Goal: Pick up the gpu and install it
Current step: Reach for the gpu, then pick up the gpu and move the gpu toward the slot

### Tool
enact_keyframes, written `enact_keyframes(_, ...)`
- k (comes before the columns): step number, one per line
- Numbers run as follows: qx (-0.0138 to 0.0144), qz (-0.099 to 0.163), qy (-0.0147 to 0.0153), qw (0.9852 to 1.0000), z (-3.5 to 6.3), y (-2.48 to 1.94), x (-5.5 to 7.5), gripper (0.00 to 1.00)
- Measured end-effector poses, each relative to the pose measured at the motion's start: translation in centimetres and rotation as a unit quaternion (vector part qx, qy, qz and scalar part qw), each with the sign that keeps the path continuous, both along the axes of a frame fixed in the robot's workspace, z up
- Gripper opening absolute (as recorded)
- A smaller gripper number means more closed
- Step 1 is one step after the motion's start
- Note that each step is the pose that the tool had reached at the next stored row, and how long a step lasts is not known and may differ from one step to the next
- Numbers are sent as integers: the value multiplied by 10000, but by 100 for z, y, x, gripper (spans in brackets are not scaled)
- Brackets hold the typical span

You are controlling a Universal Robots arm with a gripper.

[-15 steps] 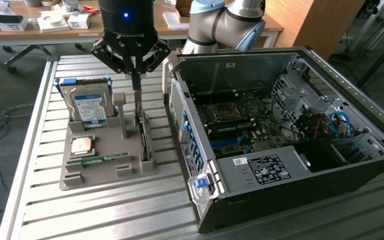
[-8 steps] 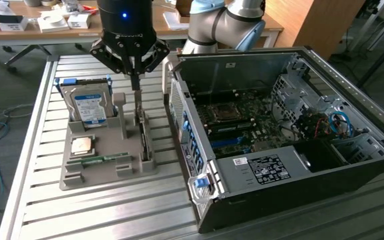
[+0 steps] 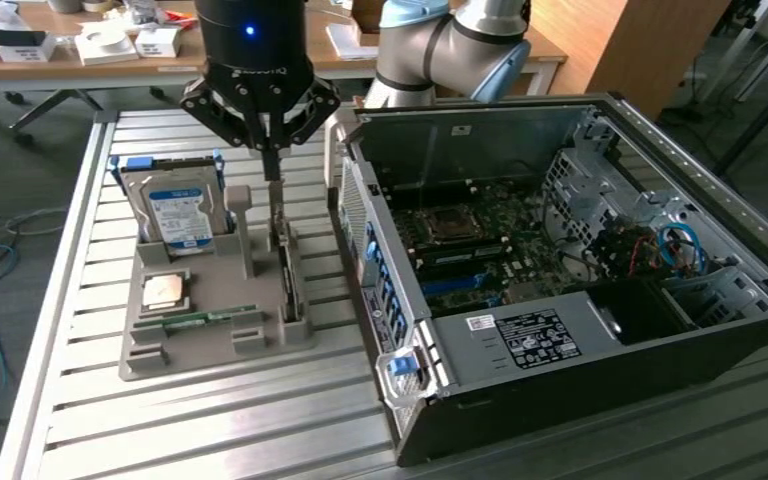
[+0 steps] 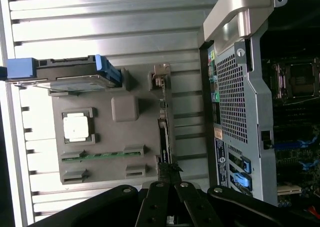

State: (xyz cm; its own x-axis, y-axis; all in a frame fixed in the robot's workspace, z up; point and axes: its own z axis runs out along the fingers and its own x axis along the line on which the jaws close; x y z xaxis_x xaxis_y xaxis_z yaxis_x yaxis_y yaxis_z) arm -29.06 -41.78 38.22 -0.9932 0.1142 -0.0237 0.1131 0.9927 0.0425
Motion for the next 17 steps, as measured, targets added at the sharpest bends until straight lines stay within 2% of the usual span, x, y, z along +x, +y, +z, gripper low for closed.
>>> enact_keyframes(17, 0, 0, 0, 10000, 0, 0, 5, 11)
